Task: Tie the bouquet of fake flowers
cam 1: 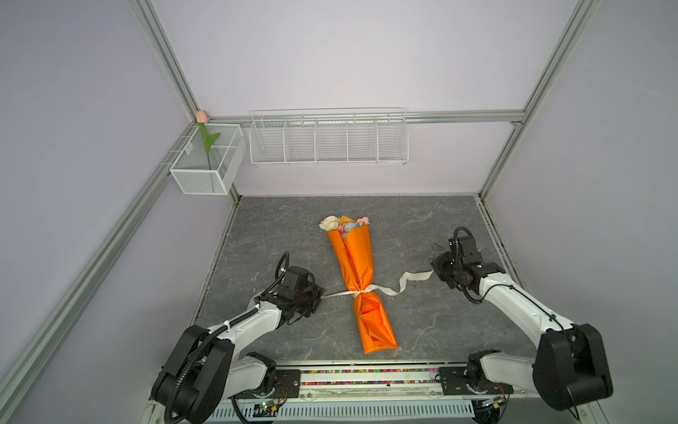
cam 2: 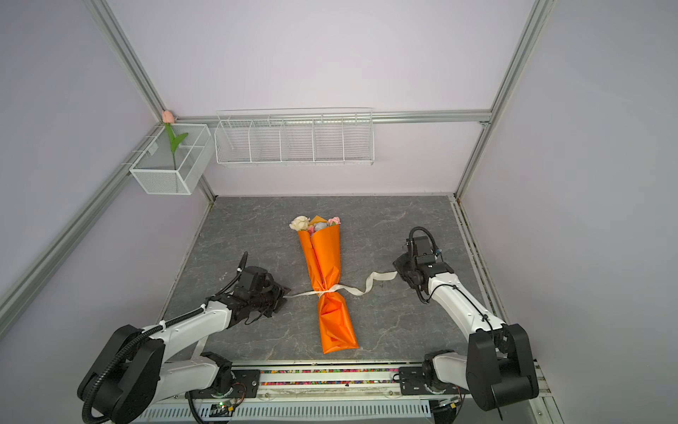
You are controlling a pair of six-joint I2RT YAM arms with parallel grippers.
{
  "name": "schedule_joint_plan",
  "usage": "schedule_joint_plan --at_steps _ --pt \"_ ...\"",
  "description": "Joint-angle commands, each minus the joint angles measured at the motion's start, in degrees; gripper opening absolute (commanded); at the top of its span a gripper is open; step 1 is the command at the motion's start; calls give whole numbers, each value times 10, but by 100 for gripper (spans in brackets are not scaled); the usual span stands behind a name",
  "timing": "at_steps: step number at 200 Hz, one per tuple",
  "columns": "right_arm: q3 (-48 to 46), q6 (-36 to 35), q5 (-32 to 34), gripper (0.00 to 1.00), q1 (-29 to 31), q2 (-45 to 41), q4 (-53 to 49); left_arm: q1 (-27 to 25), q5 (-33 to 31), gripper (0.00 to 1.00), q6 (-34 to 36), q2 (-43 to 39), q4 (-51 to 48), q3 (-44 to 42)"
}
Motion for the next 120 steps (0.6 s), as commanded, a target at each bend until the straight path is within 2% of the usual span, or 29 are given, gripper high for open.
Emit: schedule_joint_plan --at_steps 1,16,29,64,95,120 --pt "44 -86 -34 6 -2 11 16 0 -33 22 2 -6 36 -3" --pt "78 -120 -44 6 -2 21 9 0 -22 14 14 -3 53 -1" --pt "104 -150 -63 6 -2 30 7 0 -15 0 16 -1 67 0" --pt "185 -239 -86 6 25 60 -14 -2 20 0 50 -2 70 39" --pt "290 -314 -100 6 66 109 -46 -2 49 0 62 -10 64 68" --pt "392 -367 -138 6 110 169 -69 -11 73 0 75 -20 61 93"
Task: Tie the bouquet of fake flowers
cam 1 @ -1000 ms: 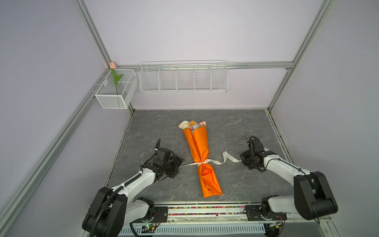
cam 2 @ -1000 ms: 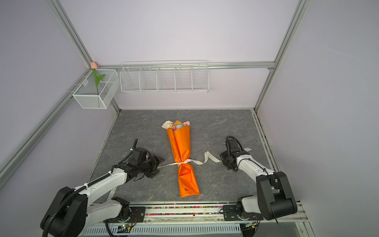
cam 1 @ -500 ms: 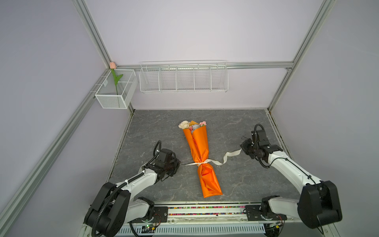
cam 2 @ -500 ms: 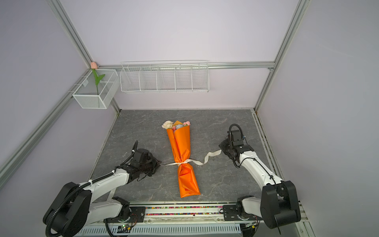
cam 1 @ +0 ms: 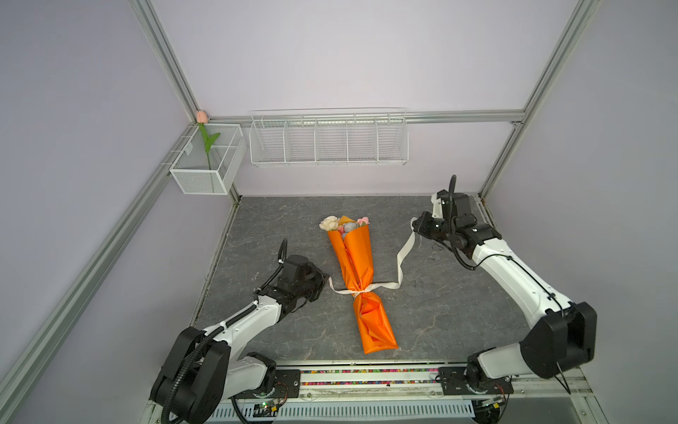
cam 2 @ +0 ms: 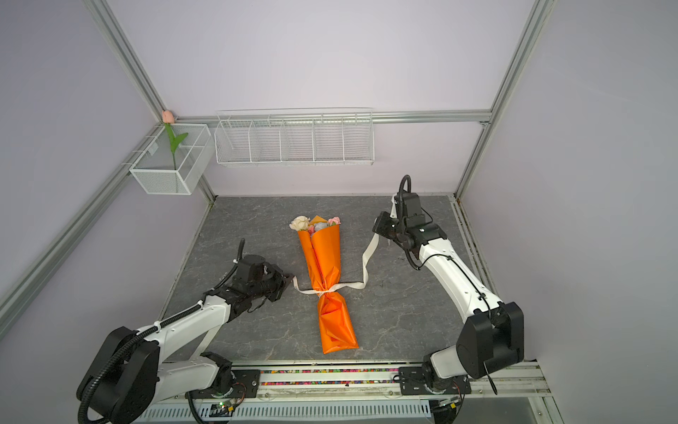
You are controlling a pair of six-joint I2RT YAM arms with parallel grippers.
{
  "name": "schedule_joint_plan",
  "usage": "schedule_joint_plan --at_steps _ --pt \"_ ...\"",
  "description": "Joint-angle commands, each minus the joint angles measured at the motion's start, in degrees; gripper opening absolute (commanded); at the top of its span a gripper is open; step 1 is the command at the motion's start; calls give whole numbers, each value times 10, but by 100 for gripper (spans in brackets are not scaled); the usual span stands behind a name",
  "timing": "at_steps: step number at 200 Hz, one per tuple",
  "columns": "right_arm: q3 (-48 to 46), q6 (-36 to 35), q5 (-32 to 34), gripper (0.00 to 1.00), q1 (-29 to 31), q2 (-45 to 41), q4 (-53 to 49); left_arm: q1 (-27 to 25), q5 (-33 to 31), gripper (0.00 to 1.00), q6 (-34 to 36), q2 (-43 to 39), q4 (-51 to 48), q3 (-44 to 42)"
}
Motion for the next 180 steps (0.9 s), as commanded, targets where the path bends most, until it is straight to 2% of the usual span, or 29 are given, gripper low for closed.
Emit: schedule_joint_plan --at_steps 1,20,32,60,88,113,131,160,180 --pt "79 -86 -47 6 35 45 -36 -9 32 0 21 -15 1 32" --pt "147 -122 -87 6 72 88 -38 -18 49 0 50 -18 -23 57" --pt "196 -149 -134 6 95 126 -48 -25 56 0 74 -23 -31 67" --pt "304 -154 -203 7 138 217 -83 -35 71 0 108 -32 -12 58" --pt "520 -241 -229 7 193 353 -261 -50 87 0 117 -32 44 41" --pt "636 -253 -246 7 216 436 -342 -66 78 0 123 -36 66 29" --pt "663 -254 -298 7 225 455 -327 -75 63 0 116 -49 96 4" --pt "666 -208 -297 7 234 447 -241 -79 43 0 125 -79 95 -17" --pt "662 -162 -344 7 237 461 -179 -82 43 0 139 -90 90 -20"
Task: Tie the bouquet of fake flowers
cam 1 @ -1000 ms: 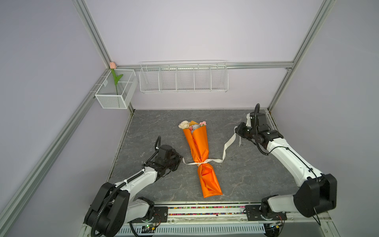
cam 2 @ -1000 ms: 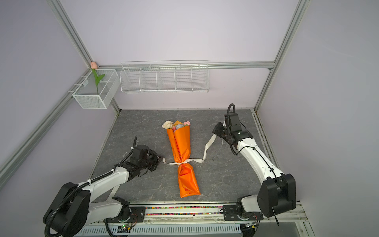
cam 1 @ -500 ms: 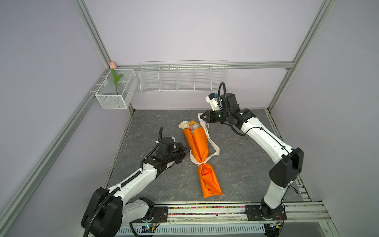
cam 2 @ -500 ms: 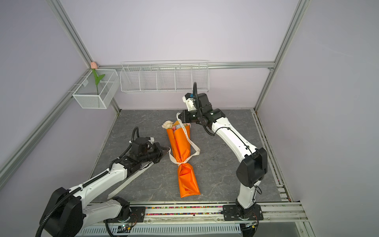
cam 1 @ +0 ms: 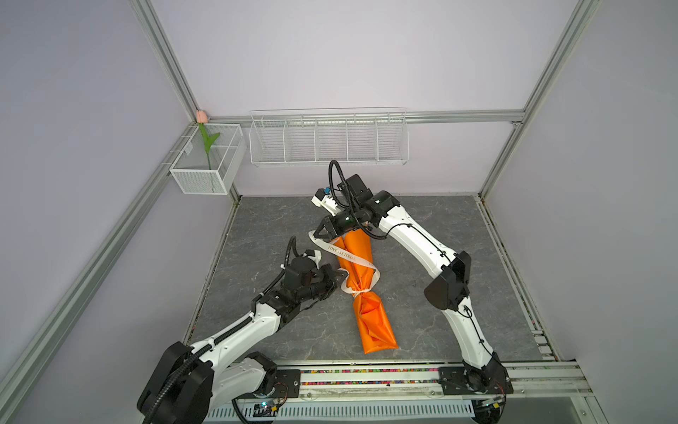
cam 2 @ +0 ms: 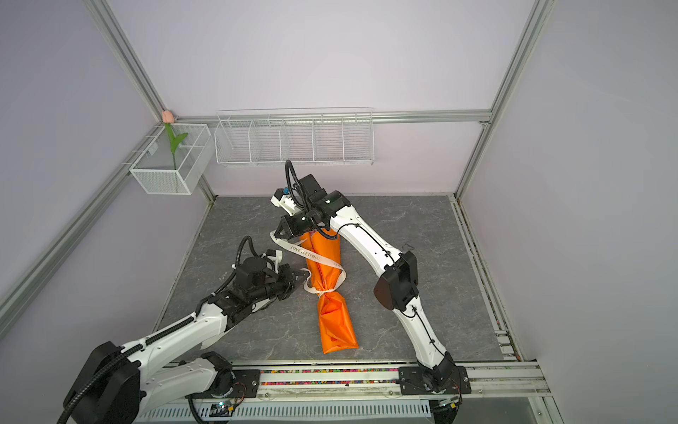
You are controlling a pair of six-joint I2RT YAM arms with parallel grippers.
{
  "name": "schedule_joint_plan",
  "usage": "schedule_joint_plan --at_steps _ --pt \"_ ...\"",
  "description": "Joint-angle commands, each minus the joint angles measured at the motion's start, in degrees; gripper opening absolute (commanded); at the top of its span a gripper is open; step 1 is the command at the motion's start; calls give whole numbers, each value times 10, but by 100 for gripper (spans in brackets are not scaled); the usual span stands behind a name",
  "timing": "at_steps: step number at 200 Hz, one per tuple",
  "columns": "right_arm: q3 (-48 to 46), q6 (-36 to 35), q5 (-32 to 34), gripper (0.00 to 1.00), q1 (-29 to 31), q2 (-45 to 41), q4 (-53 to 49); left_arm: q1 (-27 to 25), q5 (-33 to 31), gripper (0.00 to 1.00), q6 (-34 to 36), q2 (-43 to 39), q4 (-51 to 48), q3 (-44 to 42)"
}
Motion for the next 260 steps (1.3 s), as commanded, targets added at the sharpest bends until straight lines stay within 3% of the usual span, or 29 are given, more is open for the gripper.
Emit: schedule_joint_plan --at_steps 1,49,63,71,83,94,115,146,166,180,199,204,211,218,239,260 --pt "13 47 -67 7 3 -4 86 -5 -16 0 25 -19 17 -5" --pt "36 116 -156 8 34 75 107 -25 4 0 82 -7 -4 16" --pt "41 112 -172 13 38 87 81 -30 5 0 85 0 1 14" --pt "38 112 -174 21 37 92 69 -32 4 0 84 3 10 11" --pt "42 93 -171 21 34 91 35 -34 6 0 85 4 15 9" --pt "37 75 -142 33 24 82 0 -35 3 0 88 1 8 10" --pt "3 61 -13 40 -10 32 -57 -35 -5 0 99 -6 -3 14" --pt "-179 62 72 44 -64 -123 12 -35 -5 0 99 -2 -6 20" --pt "-358 99 146 43 -94 -256 101 -35 -4 0 98 2 -1 22" --pt "-516 110 198 42 -109 -374 210 -35 -6 0 98 2 -3 26" --pt "-737 30 173 41 -97 -531 397 -35 -7 0 96 6 0 30" --pt "-784 11 167 45 -88 -562 443 -35 -4 0 95 8 0 32" --pt "-835 -3 157 61 -79 -603 473 -35 -2 0 93 11 2 35" --pt "-868 -9 140 69 -72 -626 484 -35 2 0 90 16 5 38" --pt "-878 -46 49 63 -61 -621 427 -35 15 0 83 28 14 49" --pt "-844 -75 51 64 -22 -563 353 -35 19 1 74 38 11 62"
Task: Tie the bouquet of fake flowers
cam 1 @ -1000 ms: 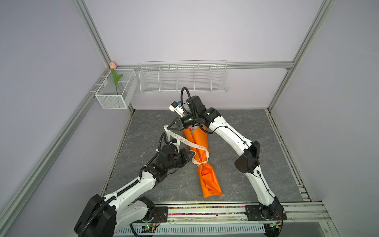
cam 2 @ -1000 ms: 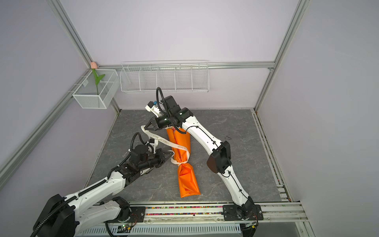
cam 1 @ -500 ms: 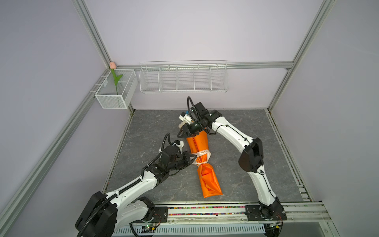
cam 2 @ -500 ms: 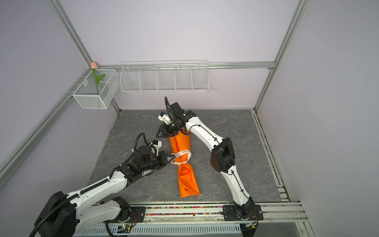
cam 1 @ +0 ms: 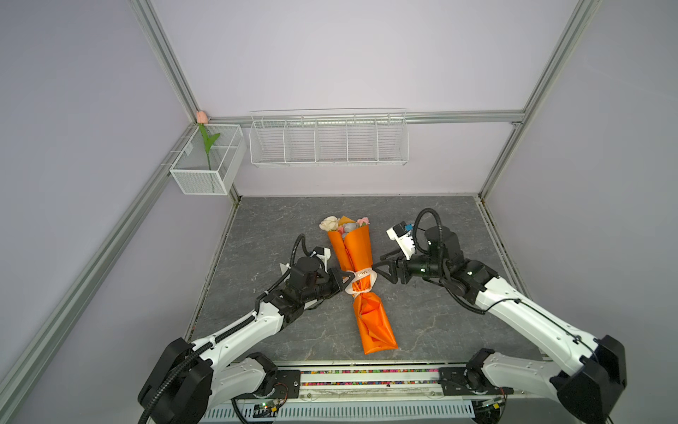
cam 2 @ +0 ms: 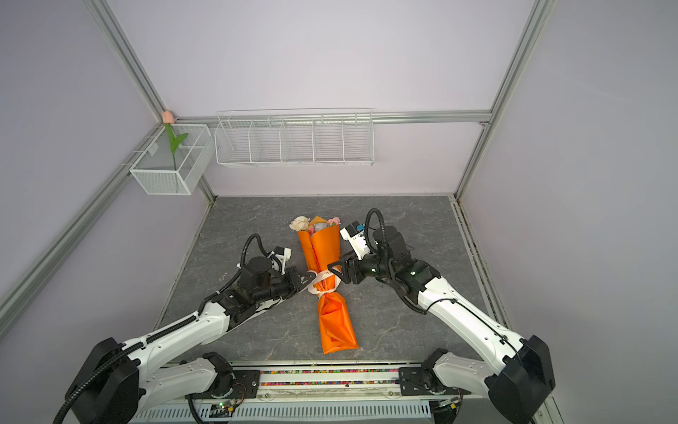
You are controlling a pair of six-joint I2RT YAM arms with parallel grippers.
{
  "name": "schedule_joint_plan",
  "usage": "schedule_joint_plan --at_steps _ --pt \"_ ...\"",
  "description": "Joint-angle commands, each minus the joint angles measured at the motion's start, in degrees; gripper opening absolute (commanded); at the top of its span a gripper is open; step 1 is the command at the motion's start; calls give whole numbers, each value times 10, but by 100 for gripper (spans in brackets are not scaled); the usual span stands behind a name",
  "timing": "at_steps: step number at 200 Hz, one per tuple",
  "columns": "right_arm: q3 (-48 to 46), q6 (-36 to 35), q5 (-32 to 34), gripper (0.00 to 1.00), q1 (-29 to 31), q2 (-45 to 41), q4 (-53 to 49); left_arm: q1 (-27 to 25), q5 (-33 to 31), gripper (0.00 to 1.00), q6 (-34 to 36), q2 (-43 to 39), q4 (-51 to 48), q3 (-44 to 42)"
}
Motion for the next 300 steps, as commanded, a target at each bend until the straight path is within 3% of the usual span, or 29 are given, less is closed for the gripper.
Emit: schedule_joint_plan --at_steps 1,19,46,66,122,171,190,198,204,214,220,248,300 --pt "12 -66 -37 64 37 56 -23 1 11 1 -11 10 14 30" --pt "-43 -98 9 65 86 50 52 2 15 1 -21 14 24 33" --pt "-149 -76 94 65 111 24 212 2 17 2 -37 16 22 41" --pt "-141 -42 137 65 114 43 234 2 26 2 -41 24 27 44" --pt "-134 -4 156 60 114 109 306 2 45 2 -43 44 37 51" --pt "-146 15 186 40 114 128 365 2 64 3 -40 51 34 56" --pt "-154 13 182 20 114 121 373 2 63 7 -37 53 26 56" --pt "-157 12 178 15 114 119 369 2 59 13 -31 52 14 58" --pt "-160 11 176 11 114 118 366 2 55 24 -31 51 -2 63" --pt "-167 13 171 10 115 115 365 3 47 42 -1 49 -34 71" --pt "-172 16 170 9 114 112 365 3 37 48 7 46 -59 76" --pt "-196 22 176 10 114 94 383 12 2 61 17 28 -100 65" --pt "-203 21 164 11 115 89 382 34 18 63 52 54 -110 57"
